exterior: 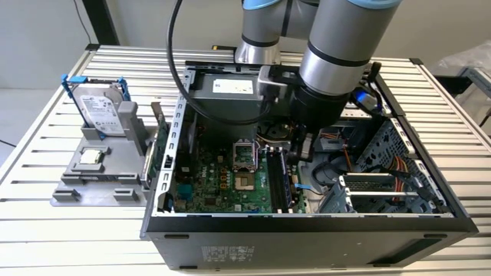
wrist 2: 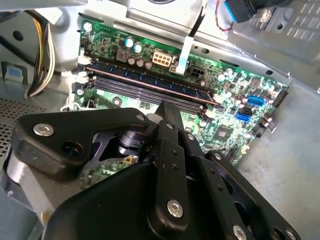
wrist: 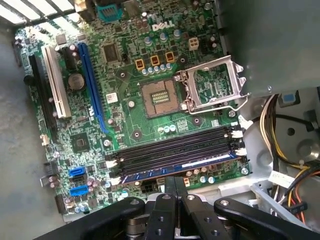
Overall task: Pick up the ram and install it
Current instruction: 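Press down the ram until it locks into place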
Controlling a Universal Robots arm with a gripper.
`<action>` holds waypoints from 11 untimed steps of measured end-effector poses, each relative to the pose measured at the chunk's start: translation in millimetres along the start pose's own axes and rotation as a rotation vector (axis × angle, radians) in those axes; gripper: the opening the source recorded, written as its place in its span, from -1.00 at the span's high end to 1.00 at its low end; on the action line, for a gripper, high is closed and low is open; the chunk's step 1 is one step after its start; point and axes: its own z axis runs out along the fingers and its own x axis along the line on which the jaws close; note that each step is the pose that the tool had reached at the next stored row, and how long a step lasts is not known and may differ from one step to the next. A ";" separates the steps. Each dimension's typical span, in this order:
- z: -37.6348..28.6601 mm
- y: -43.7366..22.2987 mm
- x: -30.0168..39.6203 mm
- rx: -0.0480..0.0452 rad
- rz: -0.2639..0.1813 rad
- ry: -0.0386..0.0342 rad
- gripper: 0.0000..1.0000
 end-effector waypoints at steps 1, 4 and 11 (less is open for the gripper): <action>0.0 0.1 -0.2 0.0003 -0.011 0.0003 1.00; 0.2 0.2 -0.7 0.0012 -0.040 0.0010 1.00; 0.4 0.5 -1.9 0.0032 -0.108 0.0026 1.00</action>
